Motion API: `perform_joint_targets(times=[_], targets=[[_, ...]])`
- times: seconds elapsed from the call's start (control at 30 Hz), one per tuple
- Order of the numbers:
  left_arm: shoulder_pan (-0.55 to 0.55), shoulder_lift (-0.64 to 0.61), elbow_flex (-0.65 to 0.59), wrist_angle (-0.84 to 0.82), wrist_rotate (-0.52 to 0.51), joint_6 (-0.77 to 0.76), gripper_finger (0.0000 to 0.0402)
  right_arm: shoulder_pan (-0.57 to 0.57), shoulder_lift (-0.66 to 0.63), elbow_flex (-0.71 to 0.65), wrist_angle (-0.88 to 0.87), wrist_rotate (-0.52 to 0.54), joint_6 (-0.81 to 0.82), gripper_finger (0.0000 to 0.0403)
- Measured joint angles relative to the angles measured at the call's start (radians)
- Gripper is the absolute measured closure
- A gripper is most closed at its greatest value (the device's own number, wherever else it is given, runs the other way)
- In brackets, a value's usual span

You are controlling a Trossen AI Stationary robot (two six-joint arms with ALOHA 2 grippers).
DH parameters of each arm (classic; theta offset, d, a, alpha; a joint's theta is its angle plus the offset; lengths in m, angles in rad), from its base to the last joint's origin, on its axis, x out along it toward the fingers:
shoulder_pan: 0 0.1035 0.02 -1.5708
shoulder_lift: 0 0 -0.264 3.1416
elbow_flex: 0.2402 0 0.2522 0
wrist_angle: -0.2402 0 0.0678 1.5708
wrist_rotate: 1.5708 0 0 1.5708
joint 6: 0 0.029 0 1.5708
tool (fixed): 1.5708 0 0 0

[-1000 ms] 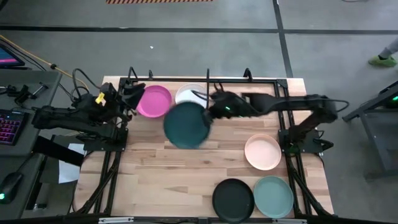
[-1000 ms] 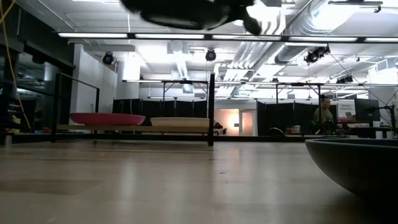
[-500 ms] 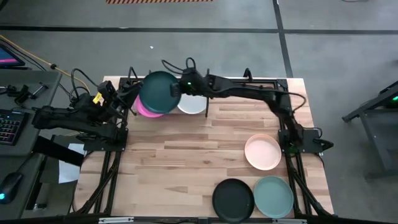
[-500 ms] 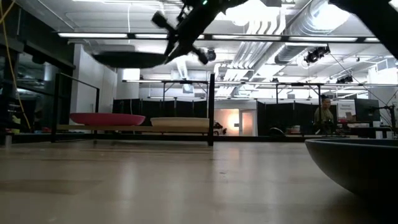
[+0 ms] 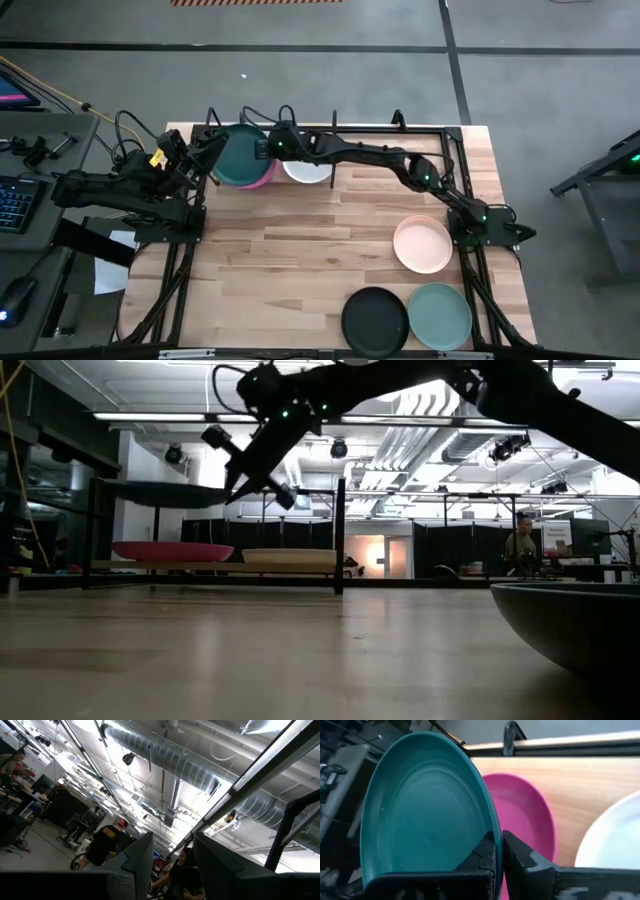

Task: Place and stack plates onto a shelf
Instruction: Stack the dark green plate on top of the pink plate on the shelf

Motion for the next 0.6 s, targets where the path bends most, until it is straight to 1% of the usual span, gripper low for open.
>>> perform_joint_targets(times=[0.2,0.4,0.5,0.6], targets=[[0.000,0.000,0.000,0.000,0.000,0.000,0.0271,-0.003,0.007,-0.047,0.000,0.012,0.049,0.0403],[0.000,0.000,0.000,0.000,0.000,-0.001,0.0271,-0.005,0.008,-0.082,-0.004,0.022,0.135,0.0403],[0.000,0.000,0.000,0.000,0.000,-0.001,0.0271,-0.005,0.008,-0.082,0.005,0.023,0.134,0.0402],[0.000,0.000,0.000,0.000,0.000,-0.001,0.0271,-0.005,0.008,-0.082,0.034,0.001,0.089,0.0395]])
